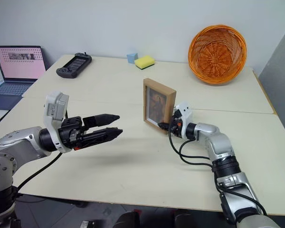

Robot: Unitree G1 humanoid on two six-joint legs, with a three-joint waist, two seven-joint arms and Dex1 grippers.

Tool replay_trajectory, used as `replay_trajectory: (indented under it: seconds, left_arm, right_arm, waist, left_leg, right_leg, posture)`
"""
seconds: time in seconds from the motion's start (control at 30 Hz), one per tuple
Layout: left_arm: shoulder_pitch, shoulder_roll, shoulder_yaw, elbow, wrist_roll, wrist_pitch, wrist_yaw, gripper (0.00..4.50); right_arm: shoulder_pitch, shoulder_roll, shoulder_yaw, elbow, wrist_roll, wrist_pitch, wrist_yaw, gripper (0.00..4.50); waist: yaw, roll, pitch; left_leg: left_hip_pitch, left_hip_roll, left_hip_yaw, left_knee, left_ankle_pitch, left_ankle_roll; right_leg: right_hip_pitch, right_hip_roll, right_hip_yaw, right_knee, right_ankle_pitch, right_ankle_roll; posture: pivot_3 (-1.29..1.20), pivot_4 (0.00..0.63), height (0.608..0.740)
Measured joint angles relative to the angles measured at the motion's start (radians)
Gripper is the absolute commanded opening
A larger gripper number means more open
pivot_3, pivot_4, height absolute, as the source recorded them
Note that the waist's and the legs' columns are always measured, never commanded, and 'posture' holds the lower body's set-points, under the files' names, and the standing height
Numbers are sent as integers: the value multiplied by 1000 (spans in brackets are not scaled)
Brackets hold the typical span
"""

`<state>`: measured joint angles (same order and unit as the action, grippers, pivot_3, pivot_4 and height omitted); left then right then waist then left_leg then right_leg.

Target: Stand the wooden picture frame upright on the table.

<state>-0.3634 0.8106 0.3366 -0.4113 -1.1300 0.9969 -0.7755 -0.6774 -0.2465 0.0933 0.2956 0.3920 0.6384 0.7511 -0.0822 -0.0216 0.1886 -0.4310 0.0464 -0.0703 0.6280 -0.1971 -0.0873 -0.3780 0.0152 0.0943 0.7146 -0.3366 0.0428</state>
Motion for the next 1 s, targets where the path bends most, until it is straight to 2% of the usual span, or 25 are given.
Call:
replay_trajectory:
  seconds: [0.2, 0.5, 0.57, 0.63, 0.83, 0.9, 1.0]
  left_arm:
    - [-30, 3, 0, 17, -9, 0, 7, 4067]
    - [-65, 3, -6, 27, -14, 2, 27, 4067]
    - [-68, 2, -10, 33, -14, 2, 29, 4105]
    - [-70, 1, -20, 34, -13, 2, 32, 4105]
    - [-69, 0, -27, 34, -10, 2, 32, 4105]
    - [-69, 0, -28, 34, -10, 2, 36, 4105]
    - [-69, 1, -29, 34, -10, 5, 42, 4105]
  right_arm:
    - [3, 63, -74, 25, 73, 55, -4, 1294]
    - [13, 63, -77, 24, 71, 45, -6, 1294]
    - [13, 62, -78, 24, 70, 44, -8, 1983]
    - [13, 62, -78, 29, 67, 46, -14, 2185]
    - [18, 58, -78, 42, 59, 47, -16, 3586]
    - [18, 58, -78, 42, 59, 47, -16, 3855]
    - [18, 60, -73, 42, 58, 47, -16, 3855]
  waist:
    - [0, 0, 0]
    - [0, 0, 0]
    - [-1, 0, 0]
    - [-1, 0, 0]
    - [-1, 0, 0]
    - [-1, 0, 0]
    - [-1, 0, 0]
  left_leg:
    - [0, 0, 0, 0, 0, 0]
    - [0, 0, 0, 0, 0, 0]
    - [0, 0, 0, 0, 0, 0]
    - [0, 0, 0, 0, 0, 0]
    - [0, 0, 0, 0, 0, 0]
    - [0, 0, 0, 0, 0, 0]
    - [0, 0, 0, 0, 0, 0]
  right_leg:
    - [0, 0, 0, 0, 0, 0]
    - [0, 0, 0, 0, 0, 0]
    - [0, 0, 0, 0, 0, 0]
    - [0, 0, 0, 0, 0, 0]
    - [0, 0, 0, -1, 0, 0]
    - [0, 0, 0, -1, 0, 0]
    - [0, 0, 0, -1, 0, 0]
  posture:
    - [0, 150, 740]
    - [0, 150, 740]
    - [0, 150, 740]
    - [0, 150, 740]
    - [0, 150, 740]
    - [0, 150, 740]
    - [0, 150, 740]
